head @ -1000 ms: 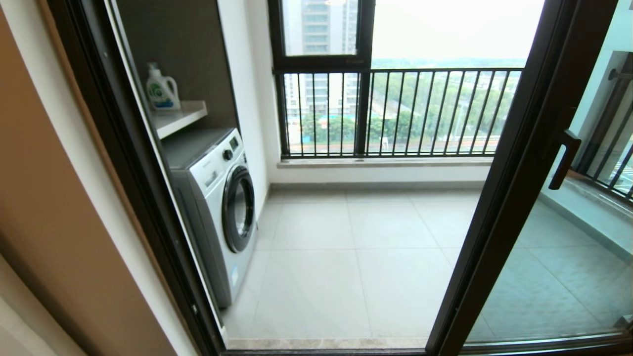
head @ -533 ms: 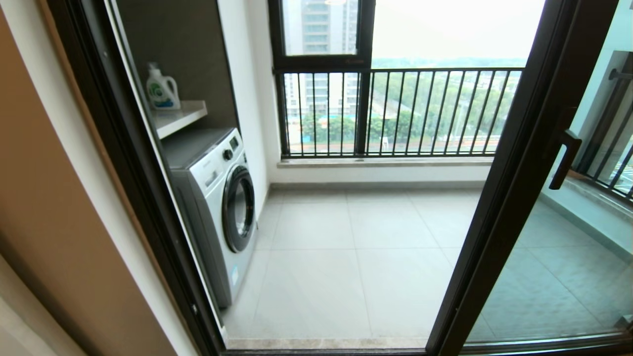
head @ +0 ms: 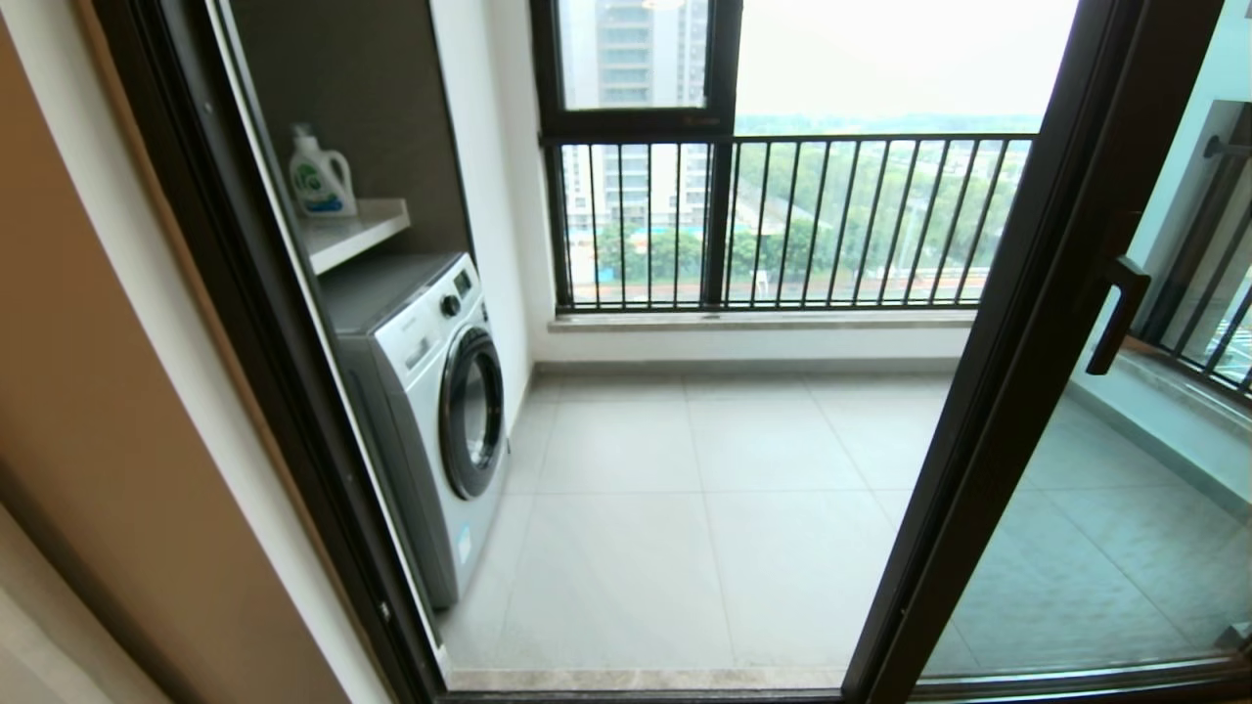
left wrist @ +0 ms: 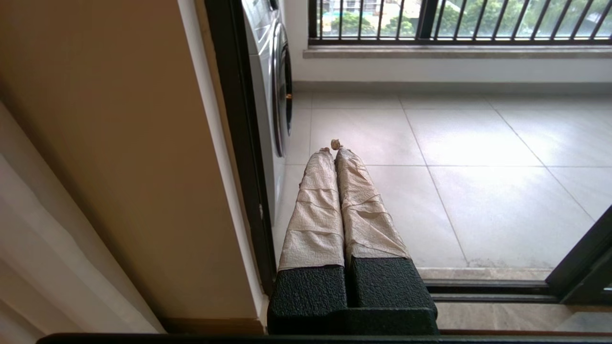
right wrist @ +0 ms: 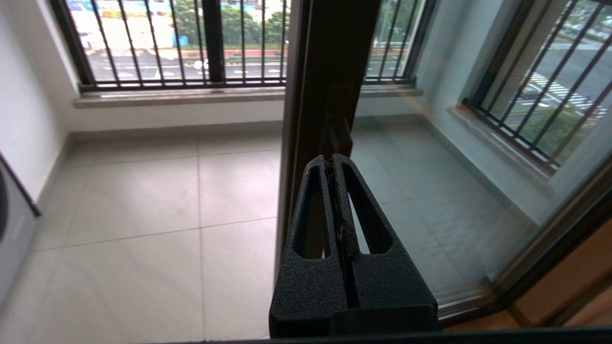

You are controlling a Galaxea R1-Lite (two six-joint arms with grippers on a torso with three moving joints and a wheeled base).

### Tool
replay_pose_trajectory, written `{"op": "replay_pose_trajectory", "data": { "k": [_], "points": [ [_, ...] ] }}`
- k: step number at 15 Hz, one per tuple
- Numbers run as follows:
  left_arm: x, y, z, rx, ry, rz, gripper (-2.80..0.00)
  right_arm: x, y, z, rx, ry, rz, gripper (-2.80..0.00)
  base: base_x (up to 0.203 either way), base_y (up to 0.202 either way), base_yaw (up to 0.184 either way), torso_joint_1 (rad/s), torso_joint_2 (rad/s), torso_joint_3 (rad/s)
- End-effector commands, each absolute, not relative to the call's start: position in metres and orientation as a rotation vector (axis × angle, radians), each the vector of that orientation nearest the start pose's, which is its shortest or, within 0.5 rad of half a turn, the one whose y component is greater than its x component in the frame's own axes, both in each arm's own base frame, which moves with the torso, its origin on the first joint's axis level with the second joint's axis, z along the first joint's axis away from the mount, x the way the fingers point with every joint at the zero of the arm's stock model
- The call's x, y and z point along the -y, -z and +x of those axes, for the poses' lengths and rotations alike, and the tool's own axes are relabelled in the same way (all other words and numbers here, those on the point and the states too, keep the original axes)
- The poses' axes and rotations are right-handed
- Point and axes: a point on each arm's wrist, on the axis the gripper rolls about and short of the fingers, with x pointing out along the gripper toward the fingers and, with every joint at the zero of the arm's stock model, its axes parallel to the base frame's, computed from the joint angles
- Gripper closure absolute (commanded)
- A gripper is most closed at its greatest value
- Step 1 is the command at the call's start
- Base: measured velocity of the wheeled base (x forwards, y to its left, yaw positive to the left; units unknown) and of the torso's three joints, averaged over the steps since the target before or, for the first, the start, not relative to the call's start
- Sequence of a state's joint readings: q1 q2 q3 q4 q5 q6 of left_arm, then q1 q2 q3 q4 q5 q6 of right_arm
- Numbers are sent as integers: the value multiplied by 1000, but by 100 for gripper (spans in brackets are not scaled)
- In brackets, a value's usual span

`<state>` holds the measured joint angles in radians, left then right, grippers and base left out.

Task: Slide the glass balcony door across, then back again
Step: Close the slid door

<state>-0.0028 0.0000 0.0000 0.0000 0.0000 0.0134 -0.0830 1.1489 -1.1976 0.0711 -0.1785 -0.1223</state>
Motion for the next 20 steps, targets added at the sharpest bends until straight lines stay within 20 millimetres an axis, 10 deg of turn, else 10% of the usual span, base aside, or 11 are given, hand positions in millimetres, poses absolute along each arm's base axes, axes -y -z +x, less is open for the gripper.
{"op": "replay_pose_trajectory", "data": {
  "k": [1,20],
  "points": [
    [0,-76,-23,-2,4,14,0,33,-353,181,-103,312,-179,0,0,0,0,0,0,0],
    [0,-75,-23,-2,3,14,0,176,-282,300,-332,393,21,0,0,0,0,0,0,0]
  ]
}}
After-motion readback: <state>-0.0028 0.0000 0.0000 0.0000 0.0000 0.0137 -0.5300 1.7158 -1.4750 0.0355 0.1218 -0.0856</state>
